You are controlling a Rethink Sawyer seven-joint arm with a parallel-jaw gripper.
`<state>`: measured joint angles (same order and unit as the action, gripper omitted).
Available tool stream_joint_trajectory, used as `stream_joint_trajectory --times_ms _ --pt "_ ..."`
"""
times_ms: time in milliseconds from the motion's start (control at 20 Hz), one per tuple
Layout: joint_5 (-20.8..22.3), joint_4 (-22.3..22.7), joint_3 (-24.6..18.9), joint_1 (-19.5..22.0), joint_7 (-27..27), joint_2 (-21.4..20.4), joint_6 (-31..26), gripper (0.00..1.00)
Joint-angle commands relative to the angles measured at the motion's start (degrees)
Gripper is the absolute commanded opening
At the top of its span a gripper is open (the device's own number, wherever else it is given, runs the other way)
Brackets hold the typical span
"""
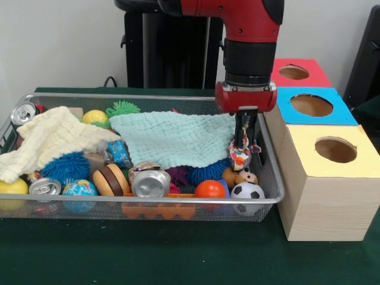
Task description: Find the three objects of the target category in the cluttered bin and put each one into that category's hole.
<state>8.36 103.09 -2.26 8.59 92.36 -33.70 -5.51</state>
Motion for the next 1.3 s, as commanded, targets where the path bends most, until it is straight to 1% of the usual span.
stream_joint_trajectory --times_ms 50,150,350,400,450,600,750,900,1050,1300 --pt "-2.4 5.4 -2.4 2.7 5.9 -10.8 -13.7 0.00" --pt "-3.6 6.5 -3.8 3.9 5.2 -14.1 -17.3 0.00" --pt "-5.7 6.6 -4.1 3.7 5.0 -19.3 -23.6 0.00" --pt "-5.7 6.6 -4.0 3.5 4.9 -20.0 -24.2 0.00" --pt "-6.4 6.5 -4.3 3.6 4.7 -21.1 -26.0 0.00" --pt "-7.2 5.5 -4.2 3.2 4.9 -22.3 -29.1 0.00" --pt "-8.1 5.8 -4.4 3.0 5.3 -23.6 -29.7 0.00" --pt "-8.6 5.7 -3.4 1.3 7.0 -24.6 -30.5 0.00" --pt "-9.2 5.3 -2.1 -1.4 10.4 -24.7 -30.6 0.00" --pt "-9.7 4.8 0.7 -5.4 14.0 -24.2 -29.7 0.00"
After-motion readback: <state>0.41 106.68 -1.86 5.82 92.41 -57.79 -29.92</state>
